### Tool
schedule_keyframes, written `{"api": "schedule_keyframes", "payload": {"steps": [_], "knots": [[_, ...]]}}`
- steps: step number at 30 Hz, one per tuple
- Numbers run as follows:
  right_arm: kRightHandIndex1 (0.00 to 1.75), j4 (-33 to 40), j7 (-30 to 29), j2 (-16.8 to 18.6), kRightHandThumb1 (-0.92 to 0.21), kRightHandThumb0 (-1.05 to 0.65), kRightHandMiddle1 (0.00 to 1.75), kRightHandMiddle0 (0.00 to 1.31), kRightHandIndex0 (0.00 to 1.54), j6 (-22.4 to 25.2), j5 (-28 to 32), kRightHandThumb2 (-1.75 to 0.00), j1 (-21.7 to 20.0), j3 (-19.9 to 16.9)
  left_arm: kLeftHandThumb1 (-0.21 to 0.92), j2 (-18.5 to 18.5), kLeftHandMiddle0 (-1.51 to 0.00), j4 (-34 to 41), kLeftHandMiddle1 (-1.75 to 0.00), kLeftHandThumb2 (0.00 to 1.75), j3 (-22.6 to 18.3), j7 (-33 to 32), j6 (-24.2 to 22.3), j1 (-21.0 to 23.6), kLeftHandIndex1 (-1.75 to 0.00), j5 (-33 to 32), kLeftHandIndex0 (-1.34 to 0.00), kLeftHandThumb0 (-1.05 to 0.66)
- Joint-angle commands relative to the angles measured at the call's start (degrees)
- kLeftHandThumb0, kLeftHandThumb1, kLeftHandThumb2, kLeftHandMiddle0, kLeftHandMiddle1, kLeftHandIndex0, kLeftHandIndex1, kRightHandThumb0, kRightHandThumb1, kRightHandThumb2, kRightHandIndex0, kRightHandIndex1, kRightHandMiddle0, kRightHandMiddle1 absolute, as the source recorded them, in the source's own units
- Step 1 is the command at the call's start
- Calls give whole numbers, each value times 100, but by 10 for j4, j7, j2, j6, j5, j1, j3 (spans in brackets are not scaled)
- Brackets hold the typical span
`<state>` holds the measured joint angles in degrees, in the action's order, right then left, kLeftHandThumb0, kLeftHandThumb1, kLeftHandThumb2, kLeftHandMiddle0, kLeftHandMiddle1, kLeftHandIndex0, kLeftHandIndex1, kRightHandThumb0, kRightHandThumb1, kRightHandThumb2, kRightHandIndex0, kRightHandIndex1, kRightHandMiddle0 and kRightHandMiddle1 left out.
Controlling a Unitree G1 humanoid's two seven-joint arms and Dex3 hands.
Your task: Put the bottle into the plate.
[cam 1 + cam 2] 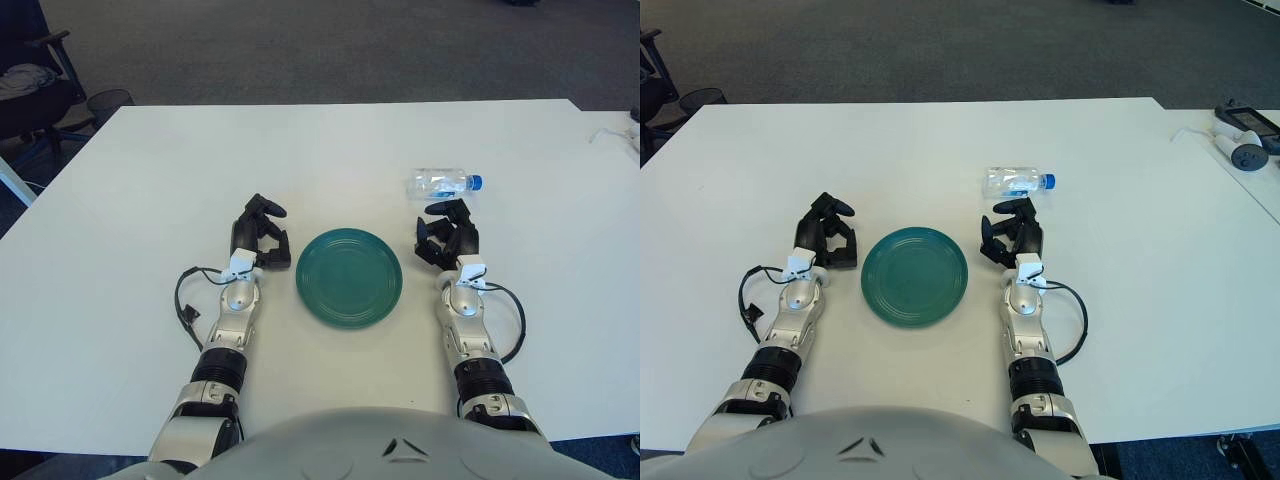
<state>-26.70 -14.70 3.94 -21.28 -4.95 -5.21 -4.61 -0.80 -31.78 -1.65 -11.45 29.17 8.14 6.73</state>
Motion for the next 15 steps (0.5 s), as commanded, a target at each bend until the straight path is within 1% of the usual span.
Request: {"api": "schedule_keyframes", "payload": {"steps": [1, 10, 15], "knots": [[154, -39, 0, 10, -52, 0, 153, 40, 61, 47, 5, -94, 50, 1, 8, -2, -78, -6, -174, 160, -1, 5, -14, -13, -175, -1, -58, 0], [155, -25, 0, 10, -52, 0, 153, 39, 60, 56, 2, -94, 56, 4, 7, -1, -79, -9, -173, 160, 0, -2, -9, -13, -175, 4, -58, 0], [153, -25, 15, 3, -53, -1, 156, 38, 59, 55, 11, -93, 57, 1, 7, -1, -79, -11, -172, 160, 2, -1, -6, -13, -175, 5, -58, 0]]}}
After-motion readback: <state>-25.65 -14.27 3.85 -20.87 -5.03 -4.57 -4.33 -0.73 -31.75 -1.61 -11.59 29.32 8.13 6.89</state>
